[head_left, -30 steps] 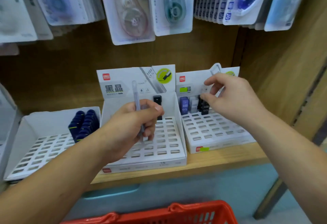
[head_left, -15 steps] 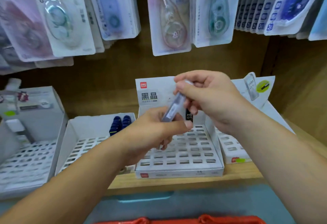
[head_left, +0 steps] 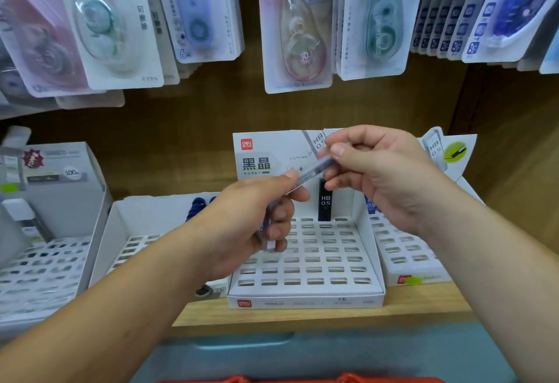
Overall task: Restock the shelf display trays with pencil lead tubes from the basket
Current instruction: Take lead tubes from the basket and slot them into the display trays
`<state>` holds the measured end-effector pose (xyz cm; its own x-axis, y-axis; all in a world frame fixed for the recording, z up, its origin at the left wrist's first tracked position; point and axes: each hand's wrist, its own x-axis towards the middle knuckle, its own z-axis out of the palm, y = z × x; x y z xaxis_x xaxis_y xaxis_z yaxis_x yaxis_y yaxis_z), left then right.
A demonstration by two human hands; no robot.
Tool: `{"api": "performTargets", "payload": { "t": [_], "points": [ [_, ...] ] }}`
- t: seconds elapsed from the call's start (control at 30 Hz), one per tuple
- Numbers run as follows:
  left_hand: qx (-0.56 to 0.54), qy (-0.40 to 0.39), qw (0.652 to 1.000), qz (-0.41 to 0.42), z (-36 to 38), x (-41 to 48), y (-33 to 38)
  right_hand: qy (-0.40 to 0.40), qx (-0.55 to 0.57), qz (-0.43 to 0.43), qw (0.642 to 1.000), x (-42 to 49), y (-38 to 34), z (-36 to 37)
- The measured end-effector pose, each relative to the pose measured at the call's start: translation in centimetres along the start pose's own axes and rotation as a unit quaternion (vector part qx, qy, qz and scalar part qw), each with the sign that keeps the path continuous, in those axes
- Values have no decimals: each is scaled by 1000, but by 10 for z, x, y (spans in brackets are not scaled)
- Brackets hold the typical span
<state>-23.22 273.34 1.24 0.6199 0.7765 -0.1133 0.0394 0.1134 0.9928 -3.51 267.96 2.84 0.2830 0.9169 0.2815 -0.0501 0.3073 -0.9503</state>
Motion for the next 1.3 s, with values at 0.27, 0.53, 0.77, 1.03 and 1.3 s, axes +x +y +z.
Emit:
{"api": "performTargets", "payload": {
  "t": [0.27,0.53,0.77,1.03,1.3],
  "points": [
    [87,67,990,87,-2,1,8,10,-39,34,999,1,1,-12],
    [57,78,990,102,1,-1,8,-1,-81,10,997,-2,-4,-18],
    [19,64,995,78,-3,-8,19,86,53,12,995,2,-2,-11],
    [59,50,997,30,2,-13,17,53,-295,-81,951,7,6,-16],
    [-20,34,998,-46,0,-2,-1,35,-452,-98,886,8,16,-27]
  ]
}}
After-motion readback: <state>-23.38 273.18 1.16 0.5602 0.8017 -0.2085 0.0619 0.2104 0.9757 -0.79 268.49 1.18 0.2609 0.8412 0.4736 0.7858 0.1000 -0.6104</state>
